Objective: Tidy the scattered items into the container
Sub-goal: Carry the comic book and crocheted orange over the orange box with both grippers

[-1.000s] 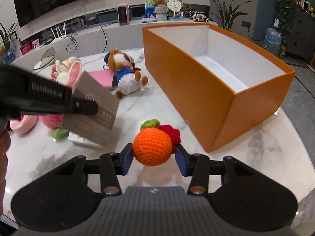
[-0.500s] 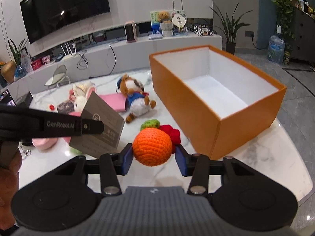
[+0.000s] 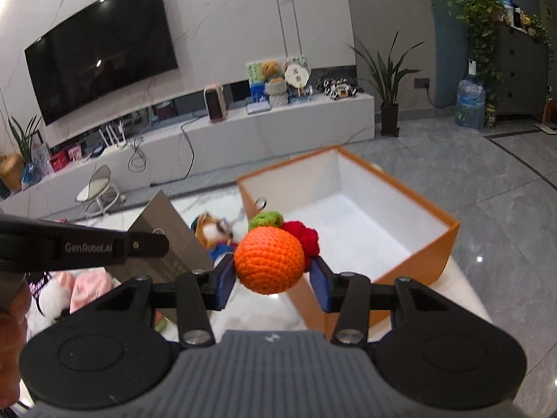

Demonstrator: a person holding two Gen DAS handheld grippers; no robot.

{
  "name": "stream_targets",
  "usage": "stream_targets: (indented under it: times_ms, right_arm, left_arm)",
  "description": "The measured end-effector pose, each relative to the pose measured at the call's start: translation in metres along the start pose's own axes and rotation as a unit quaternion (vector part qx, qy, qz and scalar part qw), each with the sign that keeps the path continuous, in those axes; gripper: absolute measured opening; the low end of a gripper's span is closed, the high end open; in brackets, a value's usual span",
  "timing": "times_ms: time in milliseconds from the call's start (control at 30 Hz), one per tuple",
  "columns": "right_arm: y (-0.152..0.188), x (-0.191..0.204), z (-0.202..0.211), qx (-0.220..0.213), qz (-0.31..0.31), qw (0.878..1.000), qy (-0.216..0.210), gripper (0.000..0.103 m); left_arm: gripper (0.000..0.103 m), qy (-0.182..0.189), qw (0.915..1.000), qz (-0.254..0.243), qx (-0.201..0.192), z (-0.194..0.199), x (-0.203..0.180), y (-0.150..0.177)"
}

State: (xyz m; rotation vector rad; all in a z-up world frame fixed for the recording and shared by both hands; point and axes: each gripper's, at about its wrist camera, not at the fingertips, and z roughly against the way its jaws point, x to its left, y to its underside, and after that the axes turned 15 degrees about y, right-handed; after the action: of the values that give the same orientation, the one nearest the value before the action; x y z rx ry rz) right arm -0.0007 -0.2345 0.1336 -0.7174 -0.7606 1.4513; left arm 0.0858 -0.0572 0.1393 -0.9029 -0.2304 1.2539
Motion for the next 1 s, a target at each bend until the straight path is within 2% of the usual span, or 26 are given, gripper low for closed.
stream_targets:
  times_ms: [433,667,1000]
  right_arm:
    - [-0.071,-0.028,0.016,-0.04,0.009,0.999,0.02,0.049]
    - [-0.109,-0.043,0.015,-0.056,0.015,0.998,0.037,0.049]
    - [-0.13,-0.064,-0.018,-0.026,0.027,0.997,0.064,0.049]
  left_arm:
    - [0.0,0.004,0.998,-0.052,-0.035,0.009,-0.042,-0.075]
    - [0.0,0.011,0.9968,-0.064,-0.047,-0.002,-0.061,-0.112]
    - [0.0,0.028,0.9971,-0.066,-0.024,-0.051,-0.074,-0.131]
